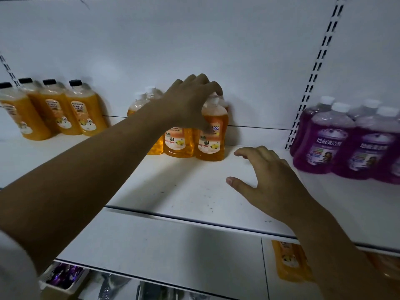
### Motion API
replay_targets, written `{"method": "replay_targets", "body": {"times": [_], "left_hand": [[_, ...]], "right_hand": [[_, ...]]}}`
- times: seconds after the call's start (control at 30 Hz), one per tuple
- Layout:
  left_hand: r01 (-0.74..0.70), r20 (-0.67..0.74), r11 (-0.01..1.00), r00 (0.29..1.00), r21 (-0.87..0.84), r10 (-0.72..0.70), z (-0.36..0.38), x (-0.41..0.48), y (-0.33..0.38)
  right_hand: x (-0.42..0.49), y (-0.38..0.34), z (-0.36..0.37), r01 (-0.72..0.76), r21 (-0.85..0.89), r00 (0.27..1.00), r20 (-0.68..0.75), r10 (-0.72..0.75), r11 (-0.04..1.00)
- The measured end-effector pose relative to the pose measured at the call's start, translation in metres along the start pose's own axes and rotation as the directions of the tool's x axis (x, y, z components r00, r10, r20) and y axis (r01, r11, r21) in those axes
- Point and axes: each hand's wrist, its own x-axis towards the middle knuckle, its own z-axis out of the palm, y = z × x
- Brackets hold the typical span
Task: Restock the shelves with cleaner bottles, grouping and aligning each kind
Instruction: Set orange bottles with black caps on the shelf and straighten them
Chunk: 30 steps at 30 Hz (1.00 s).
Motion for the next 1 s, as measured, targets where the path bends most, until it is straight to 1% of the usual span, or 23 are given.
{"method": "replay_targets", "body": {"times": [0.1,0.2,0.3,0.37,0.47,0.6,0.77,0.83,1.0], "left_hand": [[0.017,-0.066,1.000,0.998,0.021,-0.015,0.005,-0.014,0.009],[0.028,-0.186,0.998,0.982,0.055,-0.018,0.010,-0.037,0.021],[0.038,-0.309,0.999,0.950,-0.006,-0.038,0.018,-0.067,0.033],[0.077,-0.324,0.994,0.941,-0.078,-0.099,0.026,-0.091,0.042],[0.122,-0.256,0.985,0.955,-0.125,-0.151,0.043,-0.123,0.058],[0.136,-0.119,0.982,0.981,-0.129,-0.151,0.057,-0.147,0.076],[0.063,-0.029,0.988,0.997,-0.142,-0.067,0.064,-0.166,0.100],[0.018,-0.001,0.988,1.000,-0.151,-0.019,0.067,-0.172,0.109],[-0.079,-0.005,0.977,0.997,-0.200,0.079,0.070,-0.195,0.135]], "right_hand": [[0.001,0.001,0.001,0.013,-0.022,1.000,0.013,-0.013,1.000],[0.002,0.003,0.003,0.033,-0.059,0.999,0.034,-0.031,0.998],[0.002,0.008,0.007,0.065,-0.098,0.996,0.063,-0.059,0.993],[0.001,0.013,0.010,0.090,-0.110,0.994,0.075,-0.082,0.990],[-0.005,0.017,0.011,0.101,-0.107,0.991,0.093,-0.091,0.989],[-0.024,0.019,0.004,0.118,-0.131,0.987,0.121,-0.103,0.984],[-0.066,0.020,-0.014,0.046,-0.184,0.995,0.093,-0.029,0.982],[-0.089,0.019,-0.025,-0.012,-0.208,0.995,0.099,0.033,0.978],[-0.150,0.016,-0.044,-0.144,-0.257,0.980,0.100,0.174,0.956]]}}
